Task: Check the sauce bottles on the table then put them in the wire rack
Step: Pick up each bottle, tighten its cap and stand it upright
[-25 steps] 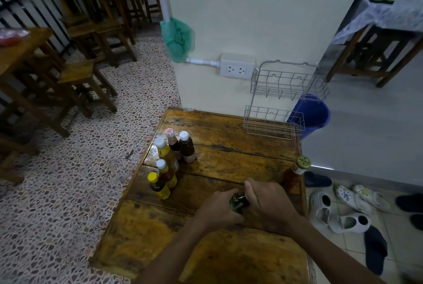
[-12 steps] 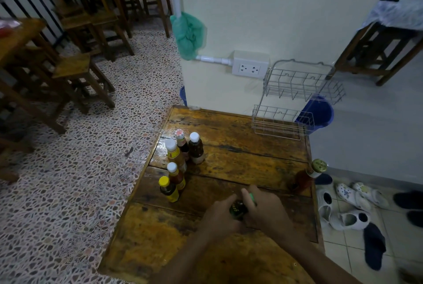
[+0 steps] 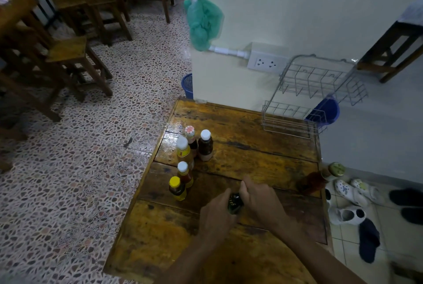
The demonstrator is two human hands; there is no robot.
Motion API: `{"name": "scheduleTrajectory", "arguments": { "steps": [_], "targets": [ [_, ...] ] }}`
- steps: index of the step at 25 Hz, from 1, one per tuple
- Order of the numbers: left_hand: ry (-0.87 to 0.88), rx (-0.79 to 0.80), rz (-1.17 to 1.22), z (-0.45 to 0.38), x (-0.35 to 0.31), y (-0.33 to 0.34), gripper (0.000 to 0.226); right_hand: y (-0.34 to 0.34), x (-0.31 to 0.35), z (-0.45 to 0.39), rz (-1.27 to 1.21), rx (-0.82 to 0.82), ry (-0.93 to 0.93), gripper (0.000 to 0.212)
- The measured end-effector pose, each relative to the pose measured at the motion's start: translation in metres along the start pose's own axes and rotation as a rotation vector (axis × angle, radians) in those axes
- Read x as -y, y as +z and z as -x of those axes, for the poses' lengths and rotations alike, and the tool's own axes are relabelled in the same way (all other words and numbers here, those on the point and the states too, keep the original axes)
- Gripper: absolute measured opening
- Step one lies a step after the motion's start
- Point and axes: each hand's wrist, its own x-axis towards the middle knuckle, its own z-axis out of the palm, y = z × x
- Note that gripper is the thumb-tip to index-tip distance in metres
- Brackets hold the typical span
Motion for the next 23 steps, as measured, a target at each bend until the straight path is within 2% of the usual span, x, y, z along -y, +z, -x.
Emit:
{"name": "scheduleTrajectory", "arguments": {
  "steps": [2,3,6,8,10,12,13,14,17,19,21,23],
  "targets": [
    [0.023,-0.033,-0.111,0.0,0.012,0.011,0.065,0.006,0.001,0.0,0.025,0.119,0.065,0.013],
    [0.04,-0.036,-0.153,0.0,0.016,0.016,0.071,0.013,-0.003,-0.001,-0.013,0.182,0.111,0.014],
    [0.049,-0.006,-0.285,-0.004,0.026,0.028,0.078,0.034,-0.018,-0.003,0.079,0.182,0.189,0.026],
    [0.038,0.045,-0.304,-0.007,0.032,0.033,0.08,0.039,-0.017,-0.008,-0.005,0.228,0.29,0.027],
    [0.035,0.081,-0.317,-0.006,0.038,0.039,0.077,0.043,-0.01,-0.013,-0.023,0.305,0.341,0.012],
    [0.001,0.095,-0.315,-0.005,0.037,0.041,0.067,0.041,-0.01,-0.024,-0.024,0.454,0.487,0.024],
    [-0.016,0.083,-0.307,-0.008,0.037,0.043,0.063,0.039,-0.01,-0.028,-0.124,0.491,0.578,0.028],
    [-0.046,0.062,-0.263,-0.011,0.037,0.044,0.061,0.037,-0.008,-0.034,-0.177,0.481,0.592,0.032],
    [-0.209,-0.048,0.072,-0.023,0.035,0.042,0.066,0.031,0.011,-0.055,-0.233,0.257,0.466,0.037],
    [-0.305,-0.15,0.313,-0.031,0.029,0.038,0.069,0.029,0.022,-0.069,-0.107,0.13,0.281,0.032],
    [-0.386,-0.238,0.434,-0.04,0.025,0.037,0.073,0.032,0.027,-0.082,0.006,0.088,0.097,0.026],
    [-0.454,-0.247,0.577,-0.049,0.026,0.037,0.072,0.039,0.029,-0.093,0.07,0.092,-0.038,0.022]
  ]
}}
